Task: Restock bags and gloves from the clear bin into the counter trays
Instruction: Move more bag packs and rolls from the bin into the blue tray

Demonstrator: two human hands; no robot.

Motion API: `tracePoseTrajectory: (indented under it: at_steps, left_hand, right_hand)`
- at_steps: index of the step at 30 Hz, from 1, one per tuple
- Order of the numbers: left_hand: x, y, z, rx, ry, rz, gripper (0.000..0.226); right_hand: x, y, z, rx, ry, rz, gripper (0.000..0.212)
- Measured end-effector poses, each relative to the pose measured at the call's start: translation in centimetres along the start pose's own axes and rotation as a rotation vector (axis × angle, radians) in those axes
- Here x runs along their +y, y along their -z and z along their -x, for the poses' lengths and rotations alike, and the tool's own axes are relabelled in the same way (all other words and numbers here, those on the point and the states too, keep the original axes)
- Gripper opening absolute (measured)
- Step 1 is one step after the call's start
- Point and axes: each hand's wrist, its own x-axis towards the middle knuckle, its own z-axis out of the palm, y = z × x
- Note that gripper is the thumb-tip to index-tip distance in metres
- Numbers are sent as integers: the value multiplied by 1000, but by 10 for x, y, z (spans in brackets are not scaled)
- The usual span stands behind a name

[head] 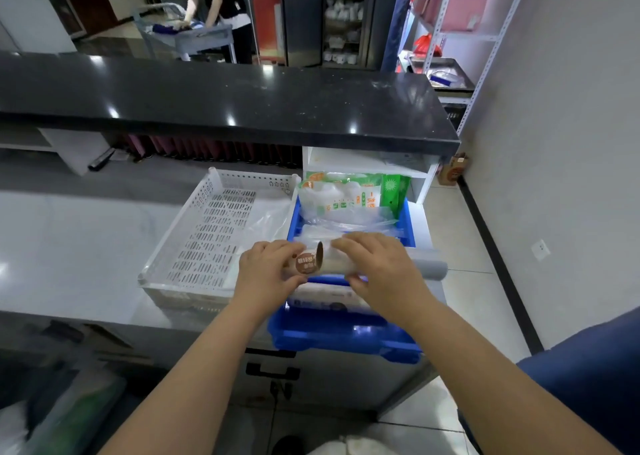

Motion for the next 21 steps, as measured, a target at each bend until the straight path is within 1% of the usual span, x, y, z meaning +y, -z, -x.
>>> tracePoseTrajectory:
  at_steps: [5,8,11,15,18,21]
  left_hand:
    - [22,-16,17,-108,-134,-31,55]
    - [32,-30,28,-195,-189,-51,55]
    - [33,-42,35,-260,-180,-57,57]
    - [25,-46,36,-310,-134,15,60]
    - [21,-45,33,-353,-135,50,60]
    - [20,-41,32,-321,-170,17,52]
  right_hand:
    - [24,12,1,25,-110,39,55]
    - [28,3,6,-20,-123,83,54]
    - [24,-10,11,-66,-123,100,53]
    - [19,-22,16,-91,-138,89,55]
    - [20,-27,17,-101,-144,87,58]
    - [23,-30,18,-97,-155,90,58]
